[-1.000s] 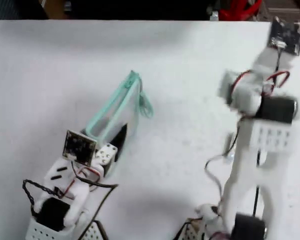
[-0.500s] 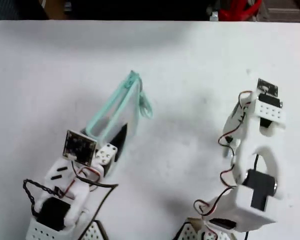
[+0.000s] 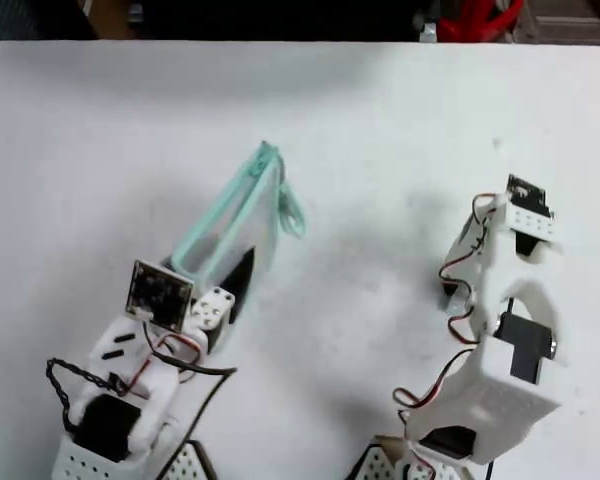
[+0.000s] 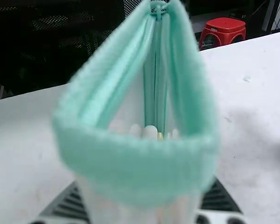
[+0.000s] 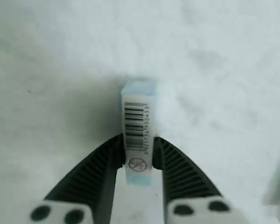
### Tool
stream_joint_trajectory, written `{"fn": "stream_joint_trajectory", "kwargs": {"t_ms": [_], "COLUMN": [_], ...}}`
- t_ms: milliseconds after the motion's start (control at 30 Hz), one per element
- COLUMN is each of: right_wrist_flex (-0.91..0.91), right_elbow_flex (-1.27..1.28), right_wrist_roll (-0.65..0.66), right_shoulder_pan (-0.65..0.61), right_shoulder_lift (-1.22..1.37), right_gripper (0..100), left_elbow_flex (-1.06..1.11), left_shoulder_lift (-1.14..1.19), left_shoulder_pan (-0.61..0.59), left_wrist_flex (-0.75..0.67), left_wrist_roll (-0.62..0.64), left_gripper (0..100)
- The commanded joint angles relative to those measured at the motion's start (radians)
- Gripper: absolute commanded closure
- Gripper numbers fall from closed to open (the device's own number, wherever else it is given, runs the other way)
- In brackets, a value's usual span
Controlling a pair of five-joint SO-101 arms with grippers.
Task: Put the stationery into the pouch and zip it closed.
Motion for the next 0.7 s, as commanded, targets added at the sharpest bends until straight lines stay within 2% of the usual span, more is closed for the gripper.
{"fn": "stream_joint_trajectory", "kwargs": {"t_ms": [0,100,233,400,533,667], "right_wrist_flex": [0.097,0.242,0.398,0.463,0.461,0.378], "right_elbow_flex": [-0.133,-0.267,-0.416,-0.516,-0.517,-0.523], "right_wrist_roll": [0.014,0.020,0.114,0.135,0.135,0.124], "right_shoulder_pan": [-0.012,-0.031,-0.085,-0.197,-0.371,-0.627], "right_shoulder_lift": [-0.099,-0.209,-0.389,-0.657,-0.843,-0.955], "right_gripper": [97.6,98.1,98.1,98.1,98.1,98.1], "left_elbow_flex": [0.000,0.000,0.002,0.002,0.005,0.017], "left_shoulder_lift": [0.002,0.002,0.002,0.002,0.002,0.002], "left_shoulder_pan": [-0.001,-0.001,-0.001,-0.001,-0.001,0.013], "left_wrist_flex": [0.006,0.006,0.006,0.005,0.005,0.002], "left_wrist_roll": [0.009,0.009,0.009,0.009,0.009,0.006], "left_gripper": [82,82,82,82,82,82]}}
